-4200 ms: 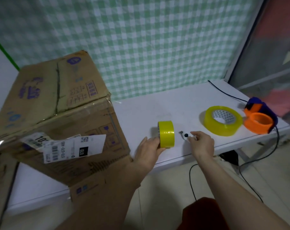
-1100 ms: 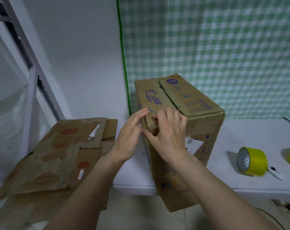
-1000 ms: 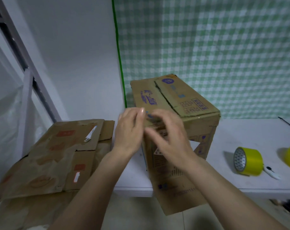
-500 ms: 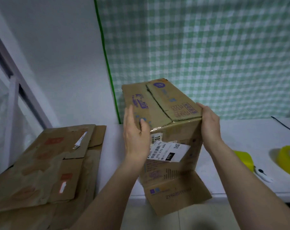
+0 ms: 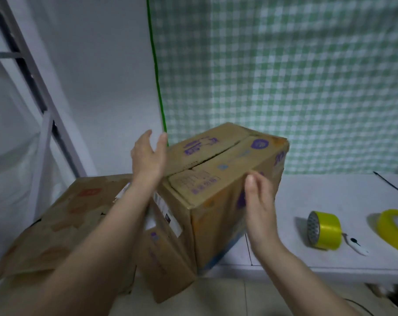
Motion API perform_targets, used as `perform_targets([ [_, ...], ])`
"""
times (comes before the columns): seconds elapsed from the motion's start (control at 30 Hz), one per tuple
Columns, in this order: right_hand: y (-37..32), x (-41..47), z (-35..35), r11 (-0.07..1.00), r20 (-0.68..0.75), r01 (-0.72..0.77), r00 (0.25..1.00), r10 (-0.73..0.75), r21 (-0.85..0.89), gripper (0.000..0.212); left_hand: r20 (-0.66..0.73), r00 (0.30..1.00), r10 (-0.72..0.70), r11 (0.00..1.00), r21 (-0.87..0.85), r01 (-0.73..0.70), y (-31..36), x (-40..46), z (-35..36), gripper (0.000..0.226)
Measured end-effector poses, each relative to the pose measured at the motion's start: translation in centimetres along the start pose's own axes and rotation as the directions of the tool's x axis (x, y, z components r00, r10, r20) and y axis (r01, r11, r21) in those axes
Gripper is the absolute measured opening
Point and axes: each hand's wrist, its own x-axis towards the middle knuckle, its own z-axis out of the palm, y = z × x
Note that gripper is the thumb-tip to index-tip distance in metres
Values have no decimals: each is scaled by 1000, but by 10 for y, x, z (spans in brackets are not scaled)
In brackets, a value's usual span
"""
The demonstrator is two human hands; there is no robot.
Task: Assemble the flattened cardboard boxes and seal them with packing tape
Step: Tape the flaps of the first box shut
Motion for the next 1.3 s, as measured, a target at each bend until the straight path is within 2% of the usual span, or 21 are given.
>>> perform_targets([
  [0.1, 14, 52, -19, 993, -329, -107, 940, 85, -49, 40, -18, 984, 178, 984, 29, -177, 8, -77, 17, 71],
  [0.17, 20, 93, -35, 981, -417, -188, 896, 151, -49, 50, -58, 989, 135, 989, -53, -138, 7, -119, 22, 79],
  [0.23, 24, 127, -50, 965, -321, -263, 915, 244, -15, 66, -44, 999, 26, 982, -185, -34, 7, -144, 27, 86],
  [0.3, 28, 147, -59, 928, -191, -369, 908, 372, 55, 70, 53, 998, -39, 970, -239, 51, 10, -155, 32, 91],
  [0.33, 27, 151, -62, 912, -135, -395, 903, 408, 110, 62, 95, 994, -54, 970, -233, 75, 12, -156, 34, 91],
  [0.37, 26, 153, -63, 905, -94, -387, 909, 407, 178, 45, 110, 992, -57, 972, -222, 80, 11, -152, 35, 89],
  [0.4, 24, 151, -63, 892, -78, -373, 912, 403, 255, 22, 102, 994, -43, 975, -213, 64, 11, -144, 33, 84],
  [0.43, 20, 149, -63, 870, -81, -357, 910, 405, 339, 11, 87, 996, -18, 977, -210, 36, 13, -132, 28, 77],
  [0.53, 15, 141, -66, 808, -103, -271, 921, 375, 523, 13, -1, 992, 129, 963, -238, -126, 33, -79, 6, 58],
  [0.6, 7, 125, -64, 792, -126, -194, 938, 322, 579, 26, -111, 969, 220, 951, -196, -239, 48, -37, -10, 42],
  [0.63, 2, 111, -60, 803, -149, -167, 942, 302, 572, 23, -158, 960, 231, 951, -174, -257, 50, -17, -16, 38],
  [0.7, 1, 71, -48, 867, -212, -144, 938, 273, 477, 10, -201, 961, 190, 955, -188, -228, 43, 15, -20, 45],
  [0.73, 2, 48, -41, 899, -237, -145, 936, 260, 414, 16, -185, 970, 159, 967, -168, -191, 34, 24, -17, 52],
  [0.8, 8, 13, -32, 925, -214, -169, 944, 251, 340, 21, -90, 994, 64, 997, -46, -68, 16, 30, -1, 63],
  [0.9, 15, -2, -30, 955, -113, -189, 969, 219, 229, 18, 77, 992, -97, 993, 75, 91, 2, 6, 25, 62],
  [0.97, 9, 4, -29, 973, -6, -169, 985, 172, 155, 14, 190, 982, -23, 974, 225, -21, 3, -20, 41, 60],
  [1.03, 8, 11, -26, 972, 57, -179, 983, 172, 153, 14, 288, 943, 168, 914, 313, -258, 14, -50, 57, 63],
  [1.13, 14, 30, -25, 972, -107, -191, 973, 207, 138, 10, 364, 860, 359, 822, 314, -476, 34, -90, 77, 74],
  [1.2, 20, 48, -30, 969, -200, -218, 951, 237, 112, 6, 381, 839, 388, 793, 325, -515, 41, -98, 90, 81],
  [1.3, 25, 72, -35, 962, -210, -261, 939, 273, 81, 14, 366, 854, 369, 821, 302, -484, 54, -94, 106, 83],
])
